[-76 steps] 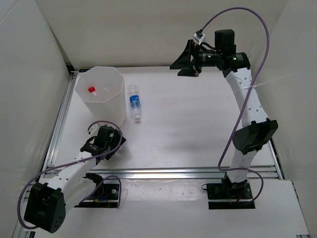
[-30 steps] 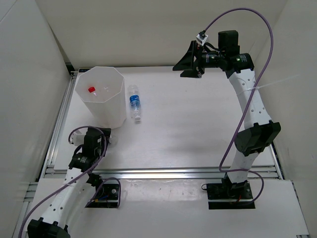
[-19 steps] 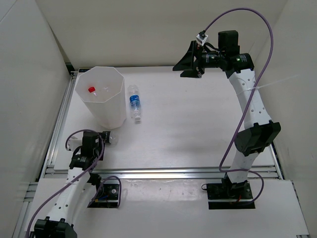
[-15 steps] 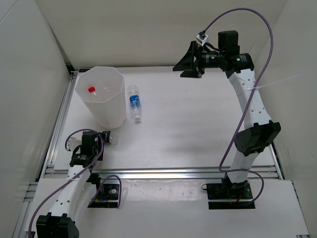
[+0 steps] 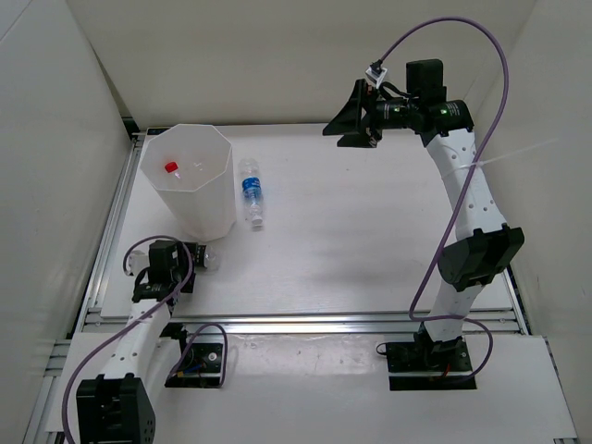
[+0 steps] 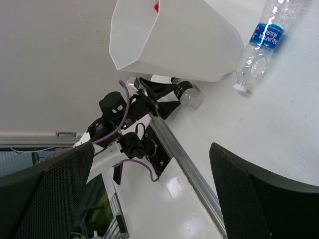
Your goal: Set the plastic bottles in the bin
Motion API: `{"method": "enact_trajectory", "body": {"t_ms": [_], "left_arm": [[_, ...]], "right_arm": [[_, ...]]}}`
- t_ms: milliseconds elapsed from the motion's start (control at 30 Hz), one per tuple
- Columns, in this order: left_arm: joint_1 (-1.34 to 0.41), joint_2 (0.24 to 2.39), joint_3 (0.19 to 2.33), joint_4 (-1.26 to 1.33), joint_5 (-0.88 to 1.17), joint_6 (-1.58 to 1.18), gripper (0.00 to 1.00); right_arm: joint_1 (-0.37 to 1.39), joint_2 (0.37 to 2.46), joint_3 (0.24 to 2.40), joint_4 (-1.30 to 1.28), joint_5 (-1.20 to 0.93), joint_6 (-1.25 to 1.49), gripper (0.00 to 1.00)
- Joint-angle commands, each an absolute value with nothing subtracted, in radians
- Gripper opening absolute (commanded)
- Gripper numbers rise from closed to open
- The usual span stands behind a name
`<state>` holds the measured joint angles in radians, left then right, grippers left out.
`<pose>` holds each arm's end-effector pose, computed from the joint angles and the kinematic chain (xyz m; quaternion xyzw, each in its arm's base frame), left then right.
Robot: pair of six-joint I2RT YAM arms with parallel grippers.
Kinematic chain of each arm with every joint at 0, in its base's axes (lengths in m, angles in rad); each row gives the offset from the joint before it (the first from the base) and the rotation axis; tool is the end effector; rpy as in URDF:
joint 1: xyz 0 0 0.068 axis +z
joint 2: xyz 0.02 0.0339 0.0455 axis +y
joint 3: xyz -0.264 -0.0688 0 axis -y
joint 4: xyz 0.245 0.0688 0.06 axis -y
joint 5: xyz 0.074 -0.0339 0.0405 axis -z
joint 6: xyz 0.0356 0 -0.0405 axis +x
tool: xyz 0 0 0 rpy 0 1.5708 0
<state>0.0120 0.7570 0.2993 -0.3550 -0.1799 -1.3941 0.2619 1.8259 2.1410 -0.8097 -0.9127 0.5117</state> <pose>0.1493 0.0082 0.1612 -0.6236 0.6844 -0.1706 0.3372 0.3648 0.1270 0.4565 -0.1281 0.7929 0.5240 0.2833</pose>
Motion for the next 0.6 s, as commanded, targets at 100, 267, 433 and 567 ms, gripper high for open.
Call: {"method": "enact_trajectory", "body": {"t_ms": [100,267,433,567], "left_arm": [[0.058,0.819,0.256,-0.203,-0.075,-1.348,1.0],[0.077,0.914,0.267,-0.169,-0.022,-1.327,1.0],[0.098,0.988,0.299,-0.16,0.011,-1.298,0.98],[0.118,1.026,0.322,-0.16,0.032,-1.263,0.89]], "right_arm": [[0.247,1.802,2.129,-0.815,-0.916,0.486,1.0],[0.238,1.802,2.118,-0.815,-0.916,0.486,1.0],[0.238,1.802,2.109,-0.815,-0.907,0.486,1.0],[0.229,1.802,2.109,-0.815,-0.907,0.486,1.0]]}}
